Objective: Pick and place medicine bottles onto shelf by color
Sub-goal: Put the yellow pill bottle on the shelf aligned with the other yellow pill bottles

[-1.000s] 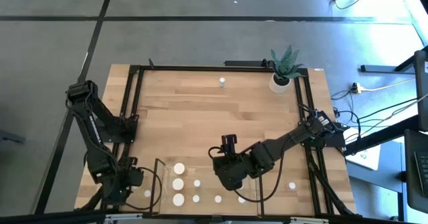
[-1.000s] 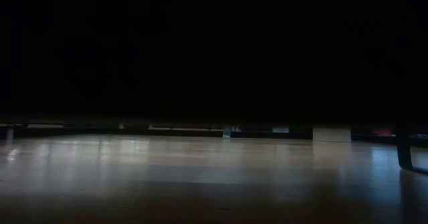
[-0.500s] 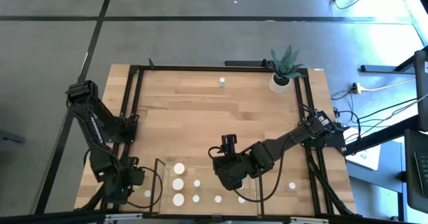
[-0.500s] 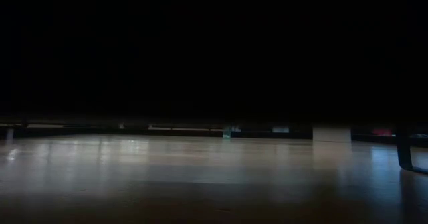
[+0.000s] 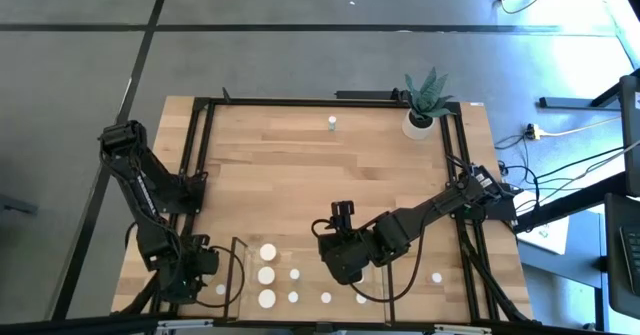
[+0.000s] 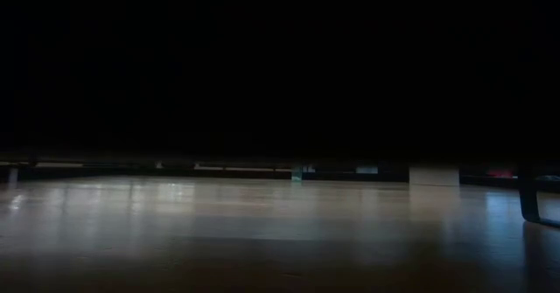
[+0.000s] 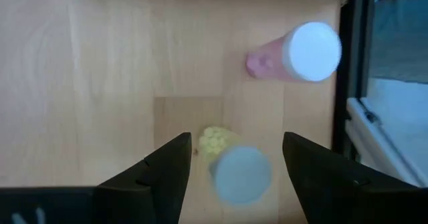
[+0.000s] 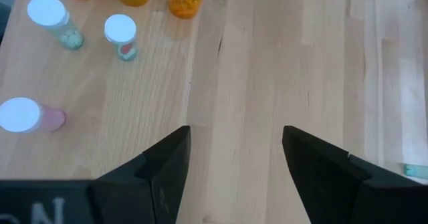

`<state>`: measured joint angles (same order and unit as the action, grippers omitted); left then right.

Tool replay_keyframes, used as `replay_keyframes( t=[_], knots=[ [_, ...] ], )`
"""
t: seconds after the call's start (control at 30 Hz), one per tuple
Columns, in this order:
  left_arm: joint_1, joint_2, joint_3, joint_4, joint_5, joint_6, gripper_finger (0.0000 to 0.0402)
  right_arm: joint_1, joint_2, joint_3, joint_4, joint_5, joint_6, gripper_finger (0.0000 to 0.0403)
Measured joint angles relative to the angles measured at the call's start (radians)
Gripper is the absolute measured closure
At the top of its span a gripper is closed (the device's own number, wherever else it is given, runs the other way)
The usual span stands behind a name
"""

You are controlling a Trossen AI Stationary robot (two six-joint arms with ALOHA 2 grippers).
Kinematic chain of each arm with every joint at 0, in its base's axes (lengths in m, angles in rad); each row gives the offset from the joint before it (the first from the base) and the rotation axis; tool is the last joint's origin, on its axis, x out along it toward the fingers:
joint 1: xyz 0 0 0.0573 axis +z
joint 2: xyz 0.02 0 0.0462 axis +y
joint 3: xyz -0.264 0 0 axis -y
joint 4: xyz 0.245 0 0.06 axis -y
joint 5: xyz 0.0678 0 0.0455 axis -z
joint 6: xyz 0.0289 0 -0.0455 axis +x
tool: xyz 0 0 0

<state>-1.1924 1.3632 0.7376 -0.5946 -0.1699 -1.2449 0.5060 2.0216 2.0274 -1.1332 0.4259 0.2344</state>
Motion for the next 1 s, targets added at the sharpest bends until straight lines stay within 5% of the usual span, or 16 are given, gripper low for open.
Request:
replay_keyframes(
  t=[1.0],
  knots=[
    [0.0,0.0,0.0,-0.026,0.0,-0.001,0.0176,0.0,0.0,0.0,0.087,-0.088,-0.004,0.0164]
  ],
)
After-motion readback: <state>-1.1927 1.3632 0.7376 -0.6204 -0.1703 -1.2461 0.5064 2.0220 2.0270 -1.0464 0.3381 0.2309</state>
